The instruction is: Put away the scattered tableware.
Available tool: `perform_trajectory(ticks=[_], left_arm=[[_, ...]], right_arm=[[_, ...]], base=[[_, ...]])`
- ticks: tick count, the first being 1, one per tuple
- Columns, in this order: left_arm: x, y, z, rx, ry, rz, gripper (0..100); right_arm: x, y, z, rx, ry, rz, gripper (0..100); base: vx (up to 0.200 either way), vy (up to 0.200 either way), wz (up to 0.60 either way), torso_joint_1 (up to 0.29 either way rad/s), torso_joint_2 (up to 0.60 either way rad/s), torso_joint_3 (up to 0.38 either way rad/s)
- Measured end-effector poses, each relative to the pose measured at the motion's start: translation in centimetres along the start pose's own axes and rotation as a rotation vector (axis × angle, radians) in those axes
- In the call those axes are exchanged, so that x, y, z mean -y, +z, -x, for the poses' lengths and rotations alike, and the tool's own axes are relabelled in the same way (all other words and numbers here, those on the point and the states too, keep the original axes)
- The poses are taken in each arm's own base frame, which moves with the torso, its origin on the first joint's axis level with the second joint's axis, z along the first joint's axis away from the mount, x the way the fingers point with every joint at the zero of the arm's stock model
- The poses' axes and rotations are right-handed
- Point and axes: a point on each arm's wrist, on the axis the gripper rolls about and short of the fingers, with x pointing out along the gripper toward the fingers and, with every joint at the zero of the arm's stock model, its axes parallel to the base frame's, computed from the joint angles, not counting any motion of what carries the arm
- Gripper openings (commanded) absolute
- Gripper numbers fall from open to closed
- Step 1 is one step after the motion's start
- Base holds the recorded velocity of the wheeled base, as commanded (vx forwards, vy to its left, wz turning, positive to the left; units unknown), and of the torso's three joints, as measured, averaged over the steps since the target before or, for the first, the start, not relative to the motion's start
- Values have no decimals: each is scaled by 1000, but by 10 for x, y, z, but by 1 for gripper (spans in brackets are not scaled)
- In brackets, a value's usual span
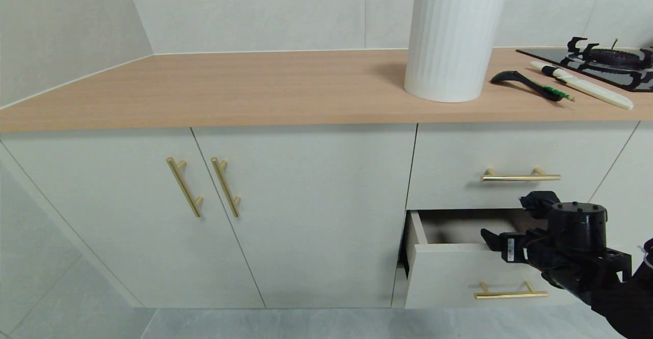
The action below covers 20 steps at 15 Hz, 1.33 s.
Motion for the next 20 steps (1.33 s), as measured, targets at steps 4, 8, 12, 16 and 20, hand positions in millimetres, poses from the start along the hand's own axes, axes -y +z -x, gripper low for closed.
perform_trajectory(ticks=[4, 8, 12, 16, 20], left_arm=[[0, 0, 0, 0, 0, 0, 100], [0, 0, 0, 0, 0, 0, 100], [0, 0, 0, 0, 0, 0, 100], [0, 0, 0, 0, 0, 0, 100], [0, 0, 0, 0, 0, 0, 100]], right_arm=[[3, 1, 13, -111, 0, 23, 100], [5, 3, 26, -214, -5, 47, 100], [7, 4, 40, -376, -6, 91, 100], [10, 8, 63, -583, 46, 163, 100], [10, 1, 78, -709, 80, 282, 100]], base=[[0, 0, 0, 0, 0, 0], [0, 0, 0, 0, 0, 0], [0, 0, 0, 0, 0, 0], [0, 0, 0, 0, 0, 0], [0, 0, 0, 0, 0, 0]])
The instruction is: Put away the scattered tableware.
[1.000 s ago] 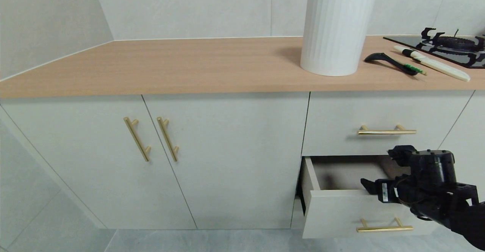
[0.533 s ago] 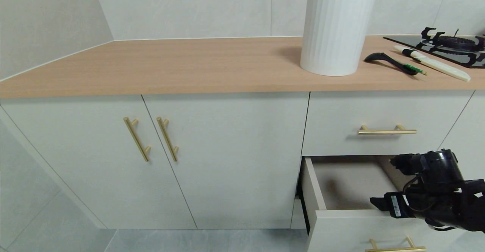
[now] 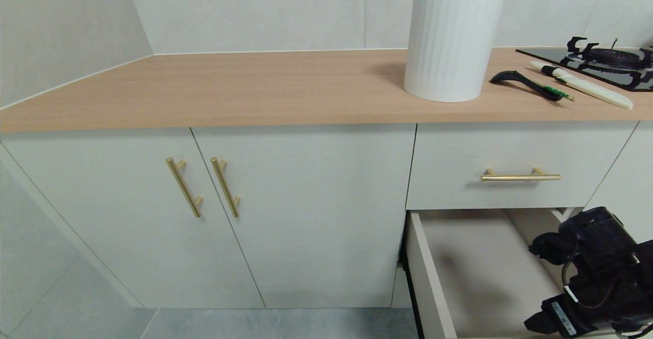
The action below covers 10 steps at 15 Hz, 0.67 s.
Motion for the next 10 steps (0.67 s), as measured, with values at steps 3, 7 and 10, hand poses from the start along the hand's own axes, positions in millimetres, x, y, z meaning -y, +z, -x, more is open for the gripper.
perform_trajectory(ticks=[3, 7, 10], left_arm=[[0, 0, 0, 0, 0, 0, 100], [0, 0, 0, 0, 0, 0, 100], [0, 0, 0, 0, 0, 0, 100]], right_arm=[[-9, -4, 2, -34, 15, 48, 100], [-21, -17, 2, -145, 34, 124, 100], [-25, -19, 3, -179, 37, 151, 100]], base=[[0, 0, 0, 0, 0, 0], [0, 0, 0, 0, 0, 0], [0, 0, 0, 0, 0, 0]])
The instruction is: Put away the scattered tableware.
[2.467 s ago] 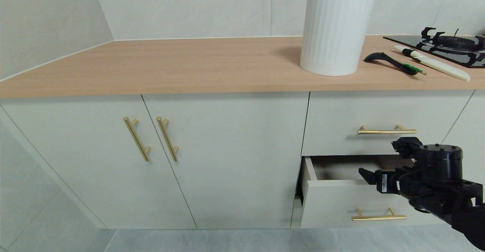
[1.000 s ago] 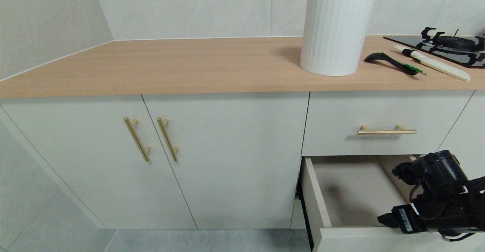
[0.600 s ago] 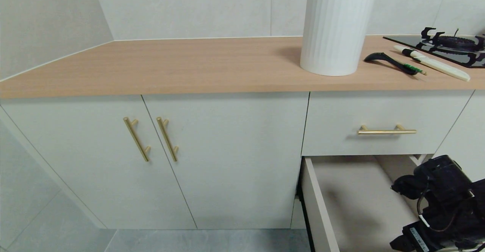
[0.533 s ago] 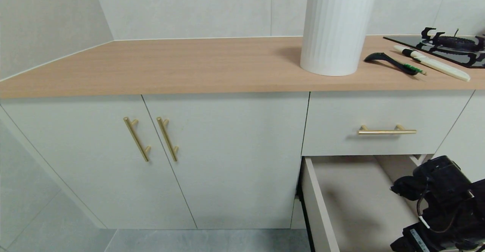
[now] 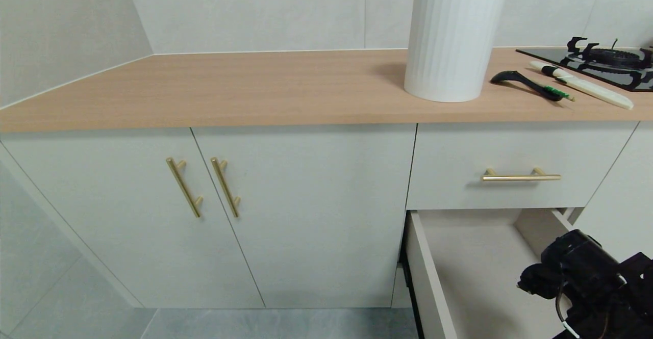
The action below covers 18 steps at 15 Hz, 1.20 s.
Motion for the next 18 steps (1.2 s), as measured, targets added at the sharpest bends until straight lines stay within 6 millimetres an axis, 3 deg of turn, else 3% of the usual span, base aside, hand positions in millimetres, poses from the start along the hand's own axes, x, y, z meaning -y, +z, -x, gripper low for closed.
perform_trajectory(ticks=[3, 6, 13, 18], left_arm=[[0, 0, 0, 0, 0, 0, 100], [0, 0, 0, 0, 0, 0, 100], [0, 0, 0, 0, 0, 0, 100], [0, 0, 0, 0, 0, 0, 100]], right_arm=[[1, 7, 5, 40, -11, -49, 100], [6, 13, 30, 172, -4, -152, 100], [18, -11, 107, 549, 7, -218, 100], [21, -19, 125, 670, 1, -226, 100]], base=[[0, 0, 0, 0, 0, 0], [0, 0, 0, 0, 0, 0], [0, 0, 0, 0, 0, 0], [0, 0, 0, 17, -82, -71]])
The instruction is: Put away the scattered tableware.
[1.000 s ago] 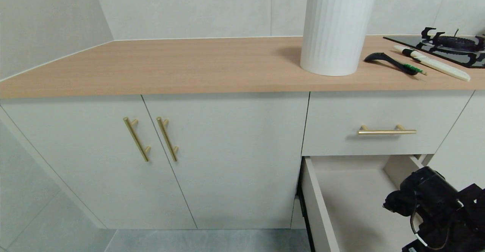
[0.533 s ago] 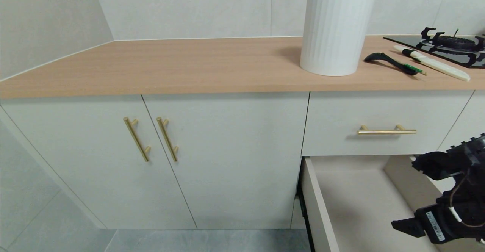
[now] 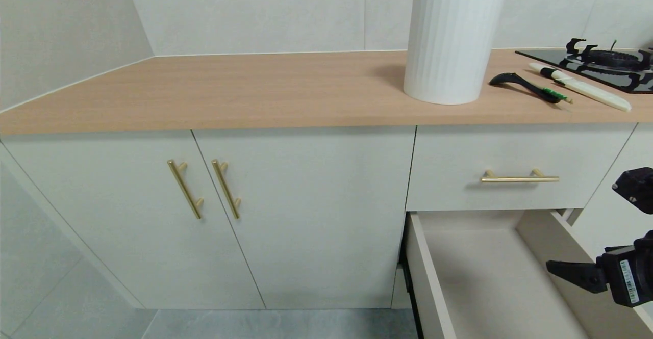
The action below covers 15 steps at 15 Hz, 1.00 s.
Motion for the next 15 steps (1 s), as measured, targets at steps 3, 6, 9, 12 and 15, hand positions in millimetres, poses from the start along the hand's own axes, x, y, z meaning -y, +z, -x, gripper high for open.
perform_trajectory(ticks=[3, 6, 9, 12, 15], left_arm=[[0, 0, 0, -1, 0, 0, 100], [0, 0, 0, 1, 0, 0, 100], [0, 0, 0, 0, 0, 0, 100], [0, 0, 0, 0, 0, 0, 100], [0, 0, 0, 0, 0, 0, 100]], right_arm=[[2, 0, 3, 13, -4, -5, 100], [2, 0, 4, 18, -6, -7, 100], [3, 0, 5, 24, -8, -10, 100], [3, 1, 7, 32, -8, -12, 100], [3, 5, 10, 88, -14, -6, 100]], base=[[0, 0, 0, 103, -245, -297], [0, 0, 0, 119, -577, -303], [0, 0, 0, 163, -470, -302], [0, 0, 0, 155, -432, -271], [0, 0, 0, 54, -126, -82]])
